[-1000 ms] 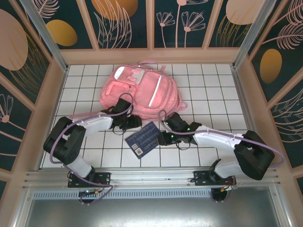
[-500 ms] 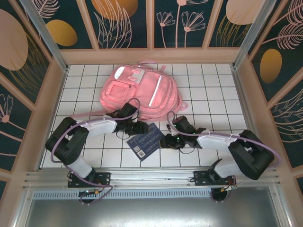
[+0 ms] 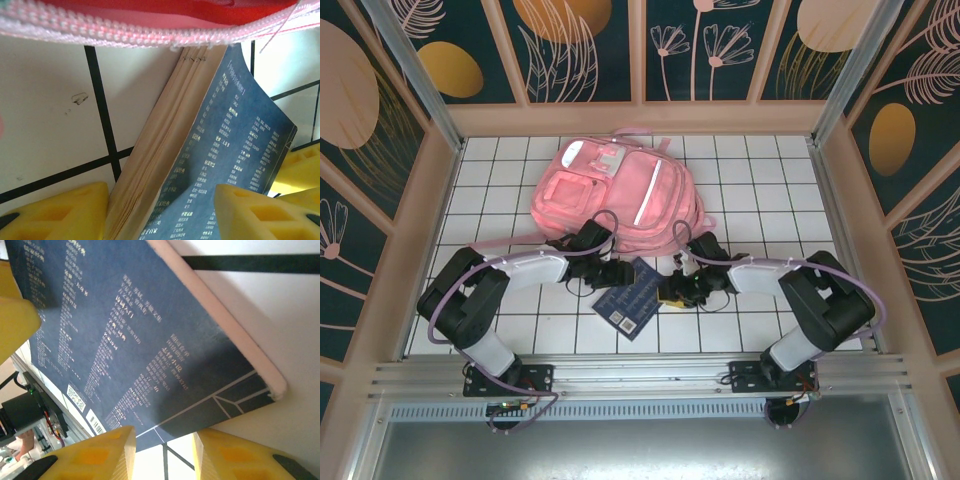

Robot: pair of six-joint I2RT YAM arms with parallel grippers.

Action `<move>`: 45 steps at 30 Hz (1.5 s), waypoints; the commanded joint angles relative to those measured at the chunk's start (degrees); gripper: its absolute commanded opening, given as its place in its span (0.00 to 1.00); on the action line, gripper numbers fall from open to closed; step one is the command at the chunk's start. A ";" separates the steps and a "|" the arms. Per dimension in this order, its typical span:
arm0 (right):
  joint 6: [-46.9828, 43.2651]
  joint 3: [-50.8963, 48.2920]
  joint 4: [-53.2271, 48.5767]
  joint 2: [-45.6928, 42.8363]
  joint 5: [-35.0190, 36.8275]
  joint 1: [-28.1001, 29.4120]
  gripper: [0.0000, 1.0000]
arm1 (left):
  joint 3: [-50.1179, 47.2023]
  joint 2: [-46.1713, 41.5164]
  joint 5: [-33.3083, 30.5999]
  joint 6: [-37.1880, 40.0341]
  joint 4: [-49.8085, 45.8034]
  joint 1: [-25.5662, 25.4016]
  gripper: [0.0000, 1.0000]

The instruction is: Pack the student bag

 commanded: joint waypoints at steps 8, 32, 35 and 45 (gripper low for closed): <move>-1.18 -1.78 5.88 -9.88 10.15 -3.38 0.42 | -1.82 -1.68 4.29 -0.76 -0.70 -1.59 0.59; 8.83 -12.13 7.42 -16.36 2.61 -4.36 0.46 | -3.85 -2.26 10.82 -6.05 5.00 -3.09 0.56; 6.59 -10.56 4.79 -13.60 5.61 -4.04 0.46 | -3.68 -2.01 10.81 -5.60 4.82 -3.09 0.56; 2.56 -6.74 3.38 -7.15 4.87 0.86 0.46 | -4.22 -1.12 11.26 -5.56 6.31 -3.09 0.55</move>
